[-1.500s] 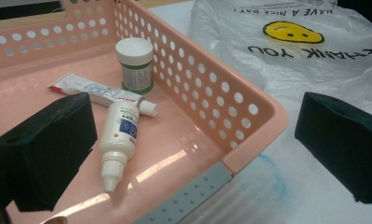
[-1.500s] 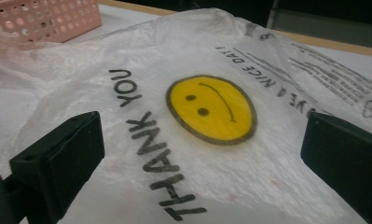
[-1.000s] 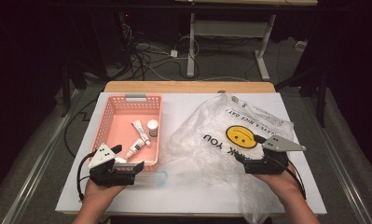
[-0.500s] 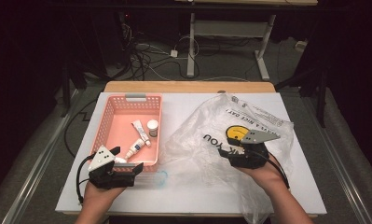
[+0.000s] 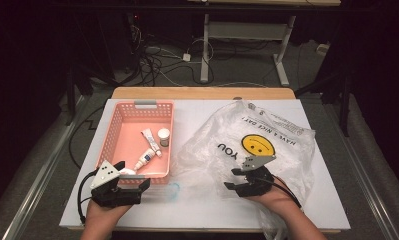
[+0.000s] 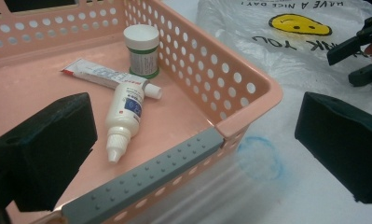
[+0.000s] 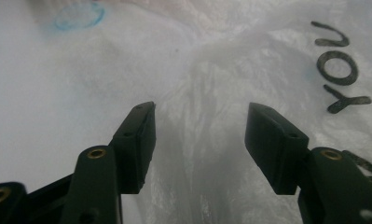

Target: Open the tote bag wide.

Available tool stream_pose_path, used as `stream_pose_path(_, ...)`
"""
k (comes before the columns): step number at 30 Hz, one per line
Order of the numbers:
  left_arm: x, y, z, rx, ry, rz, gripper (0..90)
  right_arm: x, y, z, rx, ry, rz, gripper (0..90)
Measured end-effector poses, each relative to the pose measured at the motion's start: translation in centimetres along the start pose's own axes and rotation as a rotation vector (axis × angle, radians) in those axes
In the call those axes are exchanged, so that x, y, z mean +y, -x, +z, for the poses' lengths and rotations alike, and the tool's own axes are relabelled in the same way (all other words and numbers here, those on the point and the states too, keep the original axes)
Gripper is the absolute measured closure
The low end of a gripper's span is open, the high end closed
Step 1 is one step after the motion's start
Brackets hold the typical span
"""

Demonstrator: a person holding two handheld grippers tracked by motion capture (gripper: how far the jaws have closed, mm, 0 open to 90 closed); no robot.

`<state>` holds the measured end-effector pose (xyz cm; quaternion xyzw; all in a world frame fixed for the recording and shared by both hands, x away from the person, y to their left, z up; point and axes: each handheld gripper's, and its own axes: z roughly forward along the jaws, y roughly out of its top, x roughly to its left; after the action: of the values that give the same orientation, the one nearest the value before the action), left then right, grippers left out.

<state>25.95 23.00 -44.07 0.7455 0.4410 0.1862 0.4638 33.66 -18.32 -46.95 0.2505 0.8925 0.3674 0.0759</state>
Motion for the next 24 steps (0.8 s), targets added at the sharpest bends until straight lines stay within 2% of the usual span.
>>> stream_pose_path(7,-0.1,-0.1,-0.1,-0.003,-0.001,0.000,0.0,-0.8,-0.3,0.6,-0.004,-0.054,-0.023,42.6)
stream_pose_path(15,-0.1,-0.2,0.0,-0.010,-0.005,-0.002,0.0,-1.2,0.1,0.5,-0.029,-0.035,-0.050,57.0)
stream_pose_path(20,-0.1,0.0,0.1,-0.016,-0.009,0.001,0.0,-1.4,0.5,0.4,-0.022,-0.019,-0.016,64.3)
stream_pose_path(24,-0.1,0.0,0.1,-0.018,-0.011,-0.001,0.0,-1.7,1.1,0.3,0.003,0.001,0.018,68.1)
